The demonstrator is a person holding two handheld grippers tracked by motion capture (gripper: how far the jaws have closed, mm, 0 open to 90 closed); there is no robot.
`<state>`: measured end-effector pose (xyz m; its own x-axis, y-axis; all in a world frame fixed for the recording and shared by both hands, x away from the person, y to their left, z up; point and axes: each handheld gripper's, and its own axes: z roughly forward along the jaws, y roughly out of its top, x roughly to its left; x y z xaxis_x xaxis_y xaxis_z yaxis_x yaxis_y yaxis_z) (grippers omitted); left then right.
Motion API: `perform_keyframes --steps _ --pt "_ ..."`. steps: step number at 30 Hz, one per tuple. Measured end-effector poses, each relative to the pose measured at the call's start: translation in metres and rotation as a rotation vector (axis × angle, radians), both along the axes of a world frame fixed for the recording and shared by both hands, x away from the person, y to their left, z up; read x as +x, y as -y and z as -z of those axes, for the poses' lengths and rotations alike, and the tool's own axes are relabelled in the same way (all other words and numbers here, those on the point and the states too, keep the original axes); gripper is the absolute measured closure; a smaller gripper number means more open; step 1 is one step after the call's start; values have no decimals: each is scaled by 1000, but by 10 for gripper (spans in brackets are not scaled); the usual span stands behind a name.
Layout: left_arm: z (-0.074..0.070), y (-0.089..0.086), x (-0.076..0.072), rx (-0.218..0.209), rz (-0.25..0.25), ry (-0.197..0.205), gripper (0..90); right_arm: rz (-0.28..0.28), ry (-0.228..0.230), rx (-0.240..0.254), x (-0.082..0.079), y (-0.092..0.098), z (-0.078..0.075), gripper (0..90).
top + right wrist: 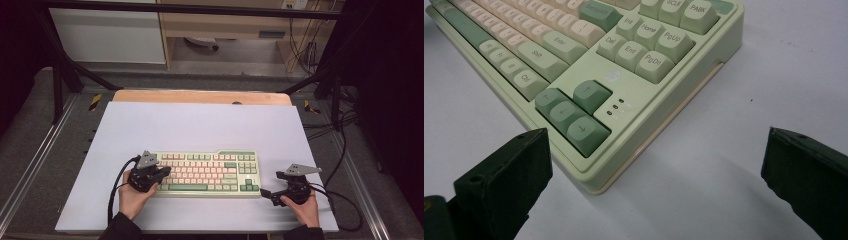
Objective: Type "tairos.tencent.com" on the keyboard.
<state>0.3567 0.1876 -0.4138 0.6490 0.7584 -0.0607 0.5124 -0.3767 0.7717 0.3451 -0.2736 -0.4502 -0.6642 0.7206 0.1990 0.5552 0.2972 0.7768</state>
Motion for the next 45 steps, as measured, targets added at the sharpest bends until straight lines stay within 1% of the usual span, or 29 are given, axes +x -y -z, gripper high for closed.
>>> perform_keyframes --steps 9,12,17,21,26,29,32,37,38,40,42,43,45 --pt "6 -14 -4 1 -26 -7 899 -1 1 -3 0 0 0 5" --pt "8 -19 -4 3 -34 -15 899 -2 3 -3 0 0 0 5" --pt "11 -23 -3 5 -45 -15 899 -1 2 -2 0 0 0 5" --pt "14 -24 -2 5 -50 -18 899 -2 3 -5 0 0 0 5" --pt "15 -26 -1 -7 -48 -11 899 -3 3 -7 0 0 1 5" --pt "16 -25 -1 -6 -45 -11 899 -5 2 -10 0 0 1 5" --pt "18 -24 -1 5 -42 -12 899 -2 0 -9 0 0 1 5" --pt "18 -25 -2 -6 -36 -8 900 -4 1 -9 0 0 0 5" --pt "18 -26 -2 -8 -35 -8 900 -5 7 0 0 0 -1 7" --pt "16 -28 -3 -25 -31 -3 900 -7 16 0 -1 0 -3 7" --pt "15 -31 -4 -31 -40 2 900 -14 22 1 -1 -1 -6 11" --pt "15 -33 -5 -40 -38 -1 900 -14 22 1 -1 -1 -6 11" --pt "14 -35 -6 -44 -38 -3 900 -24 26 6 -2 -4 -9 15"
